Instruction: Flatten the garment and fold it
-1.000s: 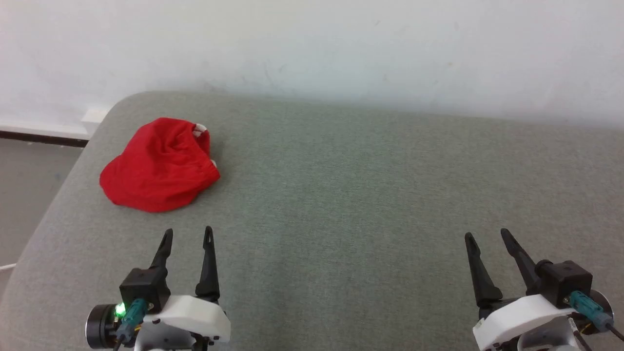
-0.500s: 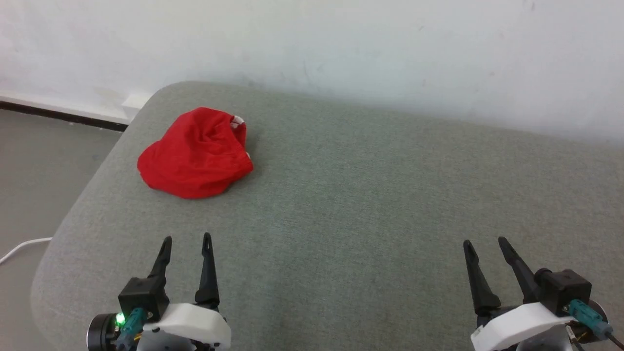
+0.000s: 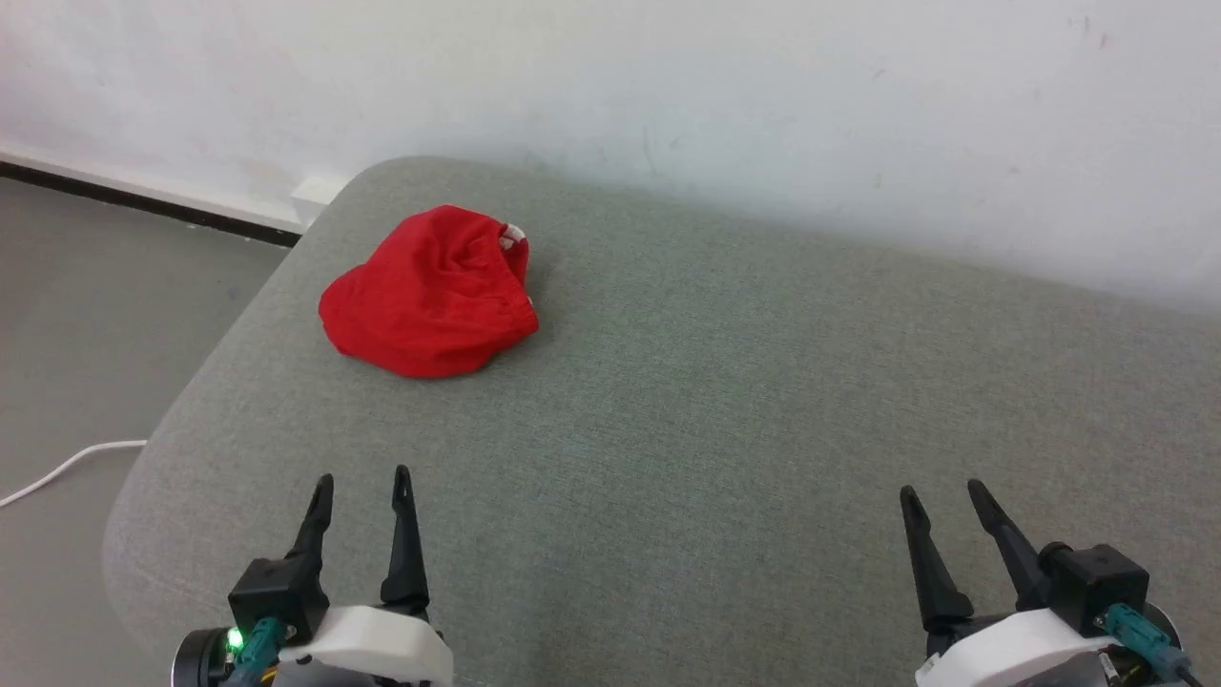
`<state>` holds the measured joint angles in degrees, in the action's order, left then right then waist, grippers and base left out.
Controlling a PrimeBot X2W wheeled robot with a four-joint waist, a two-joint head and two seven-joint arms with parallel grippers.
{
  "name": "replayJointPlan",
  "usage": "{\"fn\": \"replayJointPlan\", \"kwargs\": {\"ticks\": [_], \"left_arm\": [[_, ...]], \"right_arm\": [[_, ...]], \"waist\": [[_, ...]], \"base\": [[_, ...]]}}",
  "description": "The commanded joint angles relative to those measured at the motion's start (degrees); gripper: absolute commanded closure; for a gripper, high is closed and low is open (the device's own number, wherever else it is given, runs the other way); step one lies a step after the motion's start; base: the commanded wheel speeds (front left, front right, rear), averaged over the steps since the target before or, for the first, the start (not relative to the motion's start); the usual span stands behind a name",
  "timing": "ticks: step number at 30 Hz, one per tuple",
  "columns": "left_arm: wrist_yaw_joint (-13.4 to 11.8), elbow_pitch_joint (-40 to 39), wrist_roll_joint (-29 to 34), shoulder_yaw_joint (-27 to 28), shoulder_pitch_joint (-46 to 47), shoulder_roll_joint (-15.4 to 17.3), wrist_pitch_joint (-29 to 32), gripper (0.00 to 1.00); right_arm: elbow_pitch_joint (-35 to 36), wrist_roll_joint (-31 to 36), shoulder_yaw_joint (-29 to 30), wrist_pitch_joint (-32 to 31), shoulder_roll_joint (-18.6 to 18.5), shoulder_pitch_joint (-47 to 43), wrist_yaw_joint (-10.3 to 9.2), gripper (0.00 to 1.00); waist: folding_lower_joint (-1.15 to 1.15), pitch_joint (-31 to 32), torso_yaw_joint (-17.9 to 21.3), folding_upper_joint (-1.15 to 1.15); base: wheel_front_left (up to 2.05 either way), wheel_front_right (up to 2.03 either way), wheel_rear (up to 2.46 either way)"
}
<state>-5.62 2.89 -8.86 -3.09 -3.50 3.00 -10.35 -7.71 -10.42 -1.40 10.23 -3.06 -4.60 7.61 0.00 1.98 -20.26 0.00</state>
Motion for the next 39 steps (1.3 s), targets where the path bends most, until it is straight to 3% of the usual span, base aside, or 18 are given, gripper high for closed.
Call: {"fn": "replayJointPlan", "kwargs": {"ticks": [1,39], "left_arm": [[-0.38,0.3,-0.37,-0.12,-0.84,-0.09,-0.5,0.0],[-2.49,2.49,-2.09,-1.42,-1.8,-0.13,-4.64,0.0]], "right_arm": [[-0.23,-0.22,-0.01,0.63,0.12,-0.63,-0.09,0.0],[-3.09,-0.45,0.38,4.76,0.18,-1.27,-0.12,0.0]], "waist": [[0.0,0.04,-0.42,0.0],[0.0,0.3,-7.74,0.0]], "base": [[0.0,0.0,0.0],[0.0,0.0,0.0]]}}
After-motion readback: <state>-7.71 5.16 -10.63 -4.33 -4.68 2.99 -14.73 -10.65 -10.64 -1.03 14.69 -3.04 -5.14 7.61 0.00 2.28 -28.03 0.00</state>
